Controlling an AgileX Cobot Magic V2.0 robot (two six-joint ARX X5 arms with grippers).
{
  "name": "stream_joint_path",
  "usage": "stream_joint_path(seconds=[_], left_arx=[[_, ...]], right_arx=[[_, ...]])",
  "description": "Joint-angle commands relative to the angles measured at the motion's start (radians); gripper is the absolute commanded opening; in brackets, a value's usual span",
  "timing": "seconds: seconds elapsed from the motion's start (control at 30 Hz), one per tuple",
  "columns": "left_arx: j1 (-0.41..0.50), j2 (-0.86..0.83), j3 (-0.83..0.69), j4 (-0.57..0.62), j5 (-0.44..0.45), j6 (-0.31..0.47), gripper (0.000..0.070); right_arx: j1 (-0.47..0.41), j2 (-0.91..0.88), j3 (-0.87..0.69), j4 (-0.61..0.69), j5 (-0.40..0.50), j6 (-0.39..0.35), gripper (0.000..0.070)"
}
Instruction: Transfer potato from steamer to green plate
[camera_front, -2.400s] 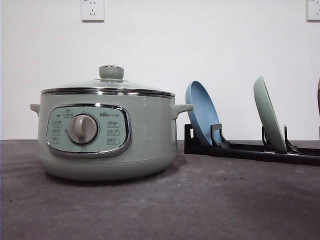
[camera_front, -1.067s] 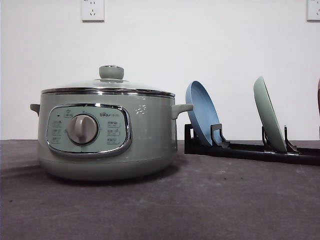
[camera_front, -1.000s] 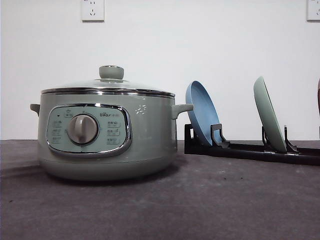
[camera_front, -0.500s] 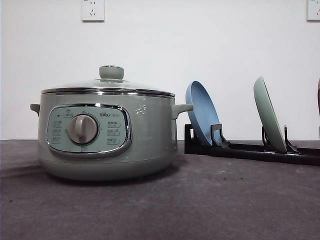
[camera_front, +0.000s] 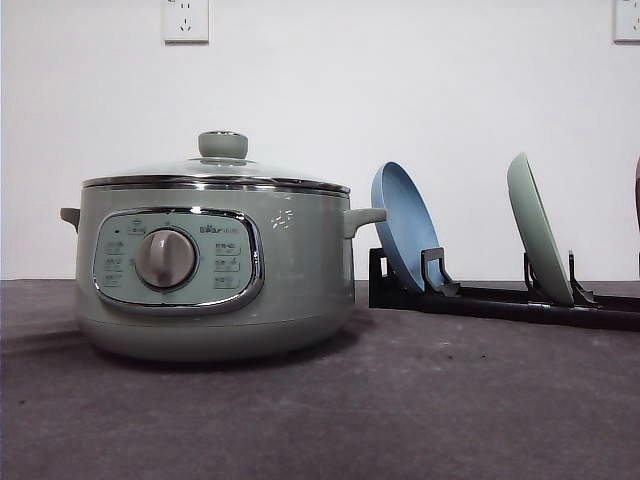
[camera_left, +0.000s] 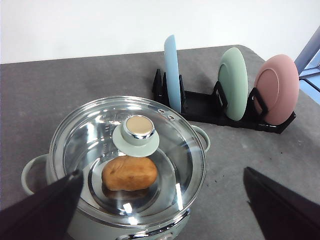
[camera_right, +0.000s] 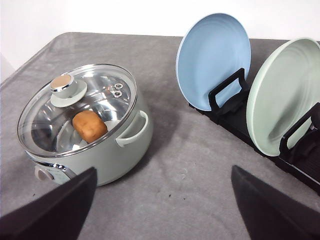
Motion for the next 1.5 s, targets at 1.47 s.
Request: stream_joint_path(seconds=[1.47], left_arx=[[-0.042,0.058,0.018,0.004,0.007,0.016,0.0676]], right_arx=[[-0.130,1.074,0.584,0.190,-0.063,0.149,0.0529]])
